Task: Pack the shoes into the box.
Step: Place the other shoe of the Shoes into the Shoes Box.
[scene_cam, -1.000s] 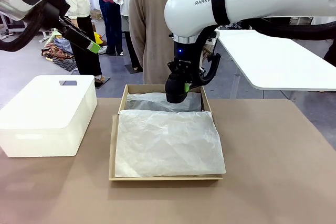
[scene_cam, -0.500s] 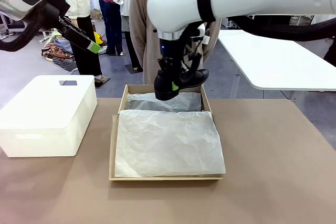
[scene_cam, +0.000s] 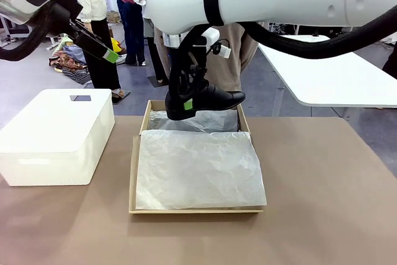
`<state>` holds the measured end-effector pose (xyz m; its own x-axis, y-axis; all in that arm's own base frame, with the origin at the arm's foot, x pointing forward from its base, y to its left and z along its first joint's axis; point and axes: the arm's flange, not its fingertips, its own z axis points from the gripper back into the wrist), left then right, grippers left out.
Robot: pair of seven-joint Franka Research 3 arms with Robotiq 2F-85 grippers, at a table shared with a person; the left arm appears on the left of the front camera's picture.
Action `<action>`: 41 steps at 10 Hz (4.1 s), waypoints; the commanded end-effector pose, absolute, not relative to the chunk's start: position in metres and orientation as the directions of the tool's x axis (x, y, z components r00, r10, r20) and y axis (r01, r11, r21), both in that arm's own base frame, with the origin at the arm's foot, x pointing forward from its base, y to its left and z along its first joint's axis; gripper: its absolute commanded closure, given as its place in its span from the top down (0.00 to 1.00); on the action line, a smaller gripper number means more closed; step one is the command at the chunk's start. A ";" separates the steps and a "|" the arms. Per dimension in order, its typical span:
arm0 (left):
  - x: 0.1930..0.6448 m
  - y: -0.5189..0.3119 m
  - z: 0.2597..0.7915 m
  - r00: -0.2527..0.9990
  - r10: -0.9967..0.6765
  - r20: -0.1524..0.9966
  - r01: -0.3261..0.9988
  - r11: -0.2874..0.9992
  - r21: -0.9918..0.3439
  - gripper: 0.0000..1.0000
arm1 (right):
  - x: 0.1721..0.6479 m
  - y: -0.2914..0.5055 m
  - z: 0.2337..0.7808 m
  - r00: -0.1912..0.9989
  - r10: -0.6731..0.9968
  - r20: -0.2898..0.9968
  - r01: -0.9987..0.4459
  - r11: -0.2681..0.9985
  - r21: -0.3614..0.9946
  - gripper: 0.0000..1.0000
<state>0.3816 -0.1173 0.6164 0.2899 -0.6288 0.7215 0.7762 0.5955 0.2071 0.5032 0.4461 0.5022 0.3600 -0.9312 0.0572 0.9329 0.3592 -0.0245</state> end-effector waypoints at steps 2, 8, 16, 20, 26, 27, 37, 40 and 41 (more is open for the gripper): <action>0.381 -0.116 0.616 0.286 -0.620 0.731 0.782 0.592 0.196 1.00 | 0.505 0.463 0.501 0.215 -0.974 0.069 0.976 0.217 0.017 0.00; 0.381 -0.116 0.616 0.286 -0.620 0.731 0.782 0.592 0.196 1.00 | 0.508 0.468 0.466 0.128 -0.991 0.030 0.991 0.129 0.028 0.00; 0.381 -0.116 0.616 0.286 -0.620 0.731 0.782 0.592 0.196 1.00 | 0.521 0.470 0.434 0.050 -0.998 0.035 0.999 0.051 0.011 0.00; 0.381 -0.116 0.616 0.286 -0.620 0.731 0.782 0.592 0.196 1.00 | 0.528 0.475 0.423 0.017 -1.000 -0.007 1.000 0.017 -0.005 0.00; 0.381 -0.116 0.616 0.286 -0.620 0.731 0.782 0.592 0.196 1.00 | 0.531 0.476 0.417 0.007 -0.999 -0.047 0.999 0.008 -0.034 0.12; 0.381 -0.116 0.616 0.286 -0.620 0.731 0.782 0.592 0.196 1.00 | 0.530 0.476 0.420 0.018 -0.998 -0.052 1.000 0.020 -0.024 0.31; 0.381 -0.116 0.616 0.286 -0.620 0.731 0.782 0.592 0.196 1.00 | 0.547 0.456 0.492 0.044 -0.998 -0.041 0.999 0.043 0.019 1.00; 0.381 -0.116 0.616 0.286 -0.620 0.731 0.782 0.592 0.196 1.00 | 0.542 0.454 0.485 0.018 -0.999 -0.044 1.000 0.017 0.020 1.00; 0.381 -0.116 0.616 0.286 -0.620 0.731 0.782 0.592 0.196 1.00 | 0.542 0.454 0.485 0.018 -0.999 -0.044 1.000 0.017 0.020 1.00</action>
